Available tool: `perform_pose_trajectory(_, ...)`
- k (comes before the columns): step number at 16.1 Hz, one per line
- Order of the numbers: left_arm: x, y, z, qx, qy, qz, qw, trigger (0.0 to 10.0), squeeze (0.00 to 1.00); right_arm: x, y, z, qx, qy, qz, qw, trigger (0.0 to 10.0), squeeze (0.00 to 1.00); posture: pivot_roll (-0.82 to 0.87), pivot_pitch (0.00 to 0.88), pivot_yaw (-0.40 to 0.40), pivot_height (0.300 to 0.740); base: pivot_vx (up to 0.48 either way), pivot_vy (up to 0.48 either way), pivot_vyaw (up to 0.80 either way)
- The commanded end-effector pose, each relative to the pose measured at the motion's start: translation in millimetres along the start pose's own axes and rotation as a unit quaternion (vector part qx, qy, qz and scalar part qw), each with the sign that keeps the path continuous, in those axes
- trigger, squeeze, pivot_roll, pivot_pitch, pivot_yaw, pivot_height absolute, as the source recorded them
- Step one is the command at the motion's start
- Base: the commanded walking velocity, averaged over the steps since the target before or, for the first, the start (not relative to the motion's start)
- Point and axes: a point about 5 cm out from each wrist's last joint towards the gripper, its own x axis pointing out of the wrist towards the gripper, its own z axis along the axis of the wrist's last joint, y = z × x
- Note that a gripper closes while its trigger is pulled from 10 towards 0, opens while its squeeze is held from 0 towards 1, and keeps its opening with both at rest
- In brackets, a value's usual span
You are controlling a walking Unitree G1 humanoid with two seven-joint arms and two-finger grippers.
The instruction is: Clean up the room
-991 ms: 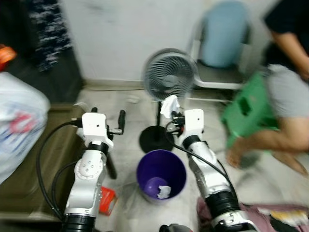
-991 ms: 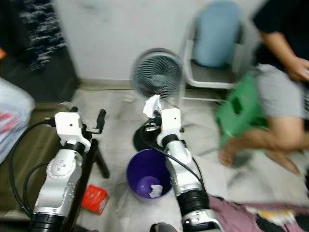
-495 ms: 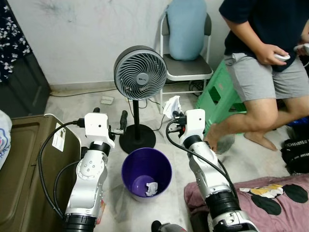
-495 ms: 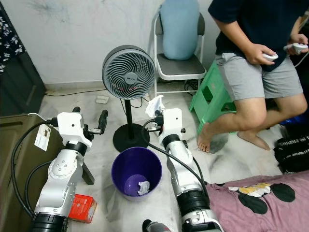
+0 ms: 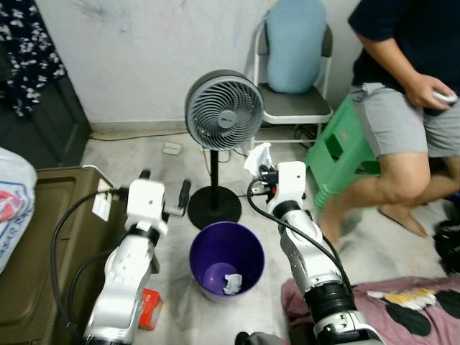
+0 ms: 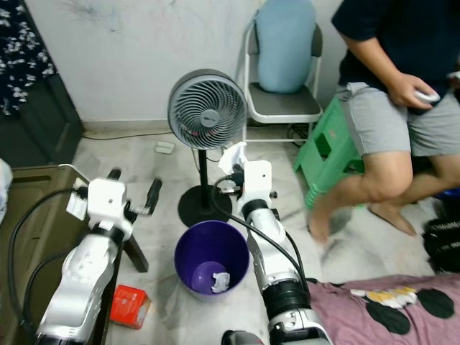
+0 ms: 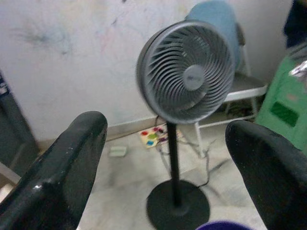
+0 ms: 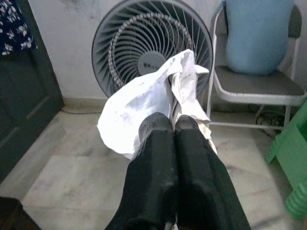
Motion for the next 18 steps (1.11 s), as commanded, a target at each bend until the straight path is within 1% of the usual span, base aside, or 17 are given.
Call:
perform_pose_trajectory(1, -6.2, 4.1, 1.0, 0.015, 0.003, -0.004, 1.0, 10.0, 0.0, 2.1, 0.9, -1.2, 0.002, 0.005, -0.011, 1.0, 10.0, 0.0, 0.06, 0.0, 0.015, 0.74, 0.0, 0.0, 0.0)
perform_pose_trajectory(3, -25.7, 10.4, -3.8, 0.036, 0.022, -0.012, 0.999, 10.0, 0.0, 6.3, 5.6, -7.0, 0.0, 0.018, -0.017, 1.0, 10.0, 0.0, 0.08, 0.003, 0.024, 0.74, 0.0, 0.0, 0.0)
perform_pose_trajectory(4, -31.3, 11.0, -5.2, 0.042, 0.028, -0.017, 0.999, 10.0, 0.0, 9.4, 6.8, -7.9, -0.001, 0.024, -0.018, 1.0, 10.0, 0.0, 0.09, 0.014, 0.017, 0.74, 0.0, 0.0, 0.0)
perform_pose_trajectory(5, -40.5, 11.8, -5.3, 0.053, 0.032, -0.026, 0.998, 10.0, 0.0, 13.6, 9.5, -7.7, 0.0, 0.03, -0.018, 0.999, 10.0, 0.0, 0.11, 0.034, 0.01, 0.74, 0.0, 0.0, 0.0)
perform_pose_trajectory(6, -46.6, 12.7, -2.8, 0.055, 0.035, -0.025, 0.998, 10.0, 0.0, 17.1, 12.0, -5.4, -0.002, 0.03, -0.014, 0.999, 10.0, 0.0, 0.12, 0.051, 0.006, 0.74, 0.0, 0.0, 0.0)
perform_pose_trajectory(7, -49.4, 13.4, -1.6, 0.055, 0.037, -0.023, 0.998, 10.0, 0.0, 18.5, 13.0, -4.6, -0.003, 0.031, -0.012, 0.999, 10.0, 0.0, 0.14, 0.067, 0.007, 0.74, 0.0, 0.0, 0.0)
perform_pose_trajectory(8, -61.6, 19.2, -0.3, 0.06, 0.052, -0.015, 0.997, 10.0, 0.0, 24.7, 16.4, -5.2, -0.006, 0.04, -0.012, 0.999, 10.0, 0.0, 0.17, 0.103, 0.017, 0.74, 0.0, 0.0, 0.0)
perform_pose_trajectory(9, -73.3, 26.5, 3.0, 0.067, 0.062, -0.011, 0.996, 10.0, 0.0, 27.1, 22.0, -5.4, -0.002, 0.043, -0.02, 0.999, 10.0, 0.0, 0.2, 0.137, 0.036, 0.74, 0.0, 0.0, 0.0)
perform_pose_trajectory(12, -86.2, 33.1, 8.0, 0.085, 0.078, -0.017, 0.993, 10.0, 0.0, 28.3, 30.5, -8.9, 0.011, 0.052, -0.03, 0.998, 10.0, 0.0, 0.24, 0.168, 0.059, 0.74, 0.0, 0.0, 0.0)
perform_pose_trajectory(14, -89.4, 36.1, 15.3, 0.09, 0.081, -0.023, 0.992, 10.0, 0.0, 27.7, 37.1, -12.9, 0.013, 0.056, -0.029, 0.998, 10.0, 0.0, 0.26, 0.179, 0.081, 0.74, 0.0, 0.0, 0.0)
perform_pose_trajectory(16, -81.5, 37.8, 20.6, 0.088, 0.074, -0.028, 0.993, 10.0, 0.0, 28.6, 39.4, -13.1, 0.012, 0.057, -0.029, 0.998, 10.0, 0.0, 0.25, 0.164, 0.093, 0.74, 0.0, 0.0, 0.0)
perform_pose_trajectory(18, -77.6, 35.2, 21.9, 0.086, 0.072, -0.034, 0.993, 10.0, 0.0, 29.3, 36.4, -12.6, 0.011, 0.054, -0.033, 0.998, 10.0, 0.0, 0.24, 0.16, 0.101, 0.74, 0.0, 0.0, 0.0)
